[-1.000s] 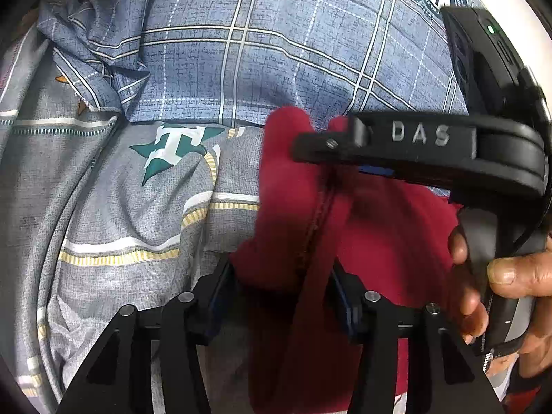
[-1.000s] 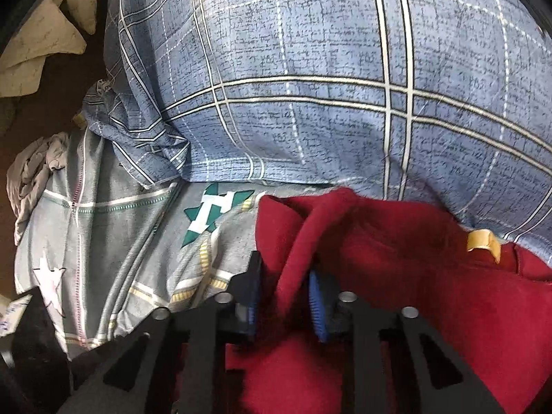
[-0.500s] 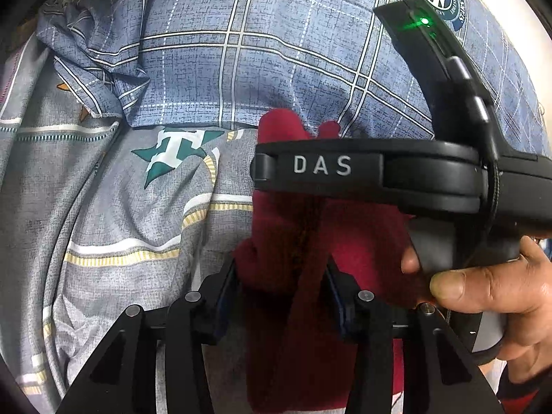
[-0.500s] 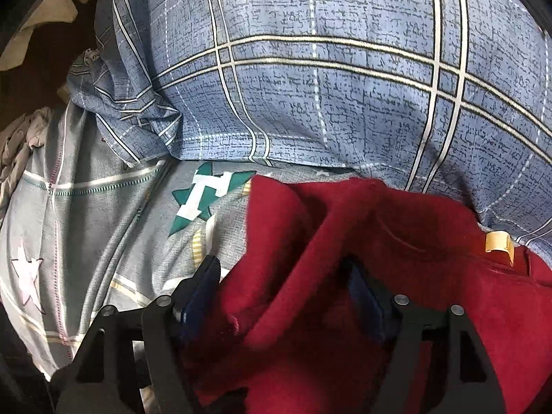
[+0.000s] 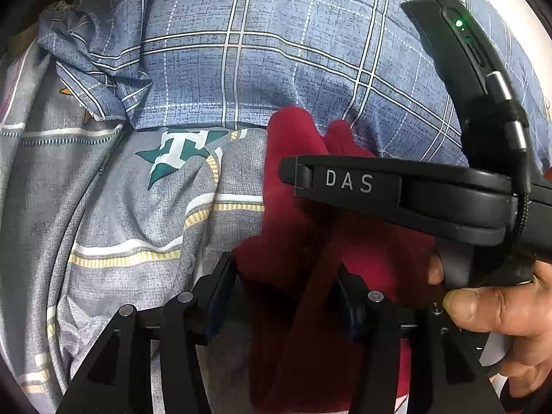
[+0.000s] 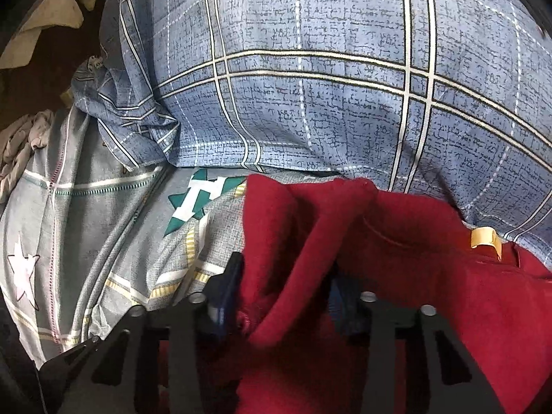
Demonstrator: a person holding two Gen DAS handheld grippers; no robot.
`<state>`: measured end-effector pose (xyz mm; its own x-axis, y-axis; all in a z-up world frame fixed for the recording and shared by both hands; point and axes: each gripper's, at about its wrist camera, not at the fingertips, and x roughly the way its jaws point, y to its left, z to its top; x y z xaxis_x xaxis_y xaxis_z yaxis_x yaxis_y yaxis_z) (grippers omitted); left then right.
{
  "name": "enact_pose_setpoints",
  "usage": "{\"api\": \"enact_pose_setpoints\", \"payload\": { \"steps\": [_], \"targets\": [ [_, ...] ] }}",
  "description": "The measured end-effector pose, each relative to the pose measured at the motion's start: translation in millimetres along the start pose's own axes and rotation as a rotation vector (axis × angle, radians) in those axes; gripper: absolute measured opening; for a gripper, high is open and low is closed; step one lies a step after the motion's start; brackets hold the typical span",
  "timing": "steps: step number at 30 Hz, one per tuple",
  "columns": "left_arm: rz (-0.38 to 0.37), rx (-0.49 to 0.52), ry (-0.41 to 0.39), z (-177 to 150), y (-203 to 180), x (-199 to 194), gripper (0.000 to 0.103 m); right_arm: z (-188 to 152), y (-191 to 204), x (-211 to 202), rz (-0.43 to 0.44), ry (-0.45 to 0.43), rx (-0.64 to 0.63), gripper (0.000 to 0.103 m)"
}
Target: Fold small clothes
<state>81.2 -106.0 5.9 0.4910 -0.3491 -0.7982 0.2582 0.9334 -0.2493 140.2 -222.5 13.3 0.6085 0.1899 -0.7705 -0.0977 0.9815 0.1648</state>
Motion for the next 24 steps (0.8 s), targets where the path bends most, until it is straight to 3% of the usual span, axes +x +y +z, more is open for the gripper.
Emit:
{"api": "enact_pose_setpoints", "payload": {
  "steps": [7, 10, 12, 14, 21, 24],
  "targets": [
    [-0.002, 0.001, 0.009, 0, 1, 1, 0.054, -2, -4, -4, 0.014, -0.005, 0.021, 0.04],
    [-0.01, 0.01, 0.008, 0, -1, 0, 0.046, -2, -5, -6, 0.018, -0.008, 0.031, 0.038],
    [-0.018, 0.014, 0.005, 1, -3, -4, 0.035, -3, -4, -8, 0.018, -0.013, 0.026, 0.034],
    [-0.029, 0.018, 0.002, 2, -6, -10, 0.033, -3, -3, -12, 0.023, -0.024, 0.024, 0.027],
    [-0.059, 0.055, -0.062, 5, -24, -45, 0.032, -4, -21, -57, 0.09, -0.095, 0.066, 0.023],
    [-0.055, 0.068, -0.07, 2, -29, -52, 0.032, -6, -24, -72, 0.078, -0.109, 0.058, 0.022]
  ]
}}
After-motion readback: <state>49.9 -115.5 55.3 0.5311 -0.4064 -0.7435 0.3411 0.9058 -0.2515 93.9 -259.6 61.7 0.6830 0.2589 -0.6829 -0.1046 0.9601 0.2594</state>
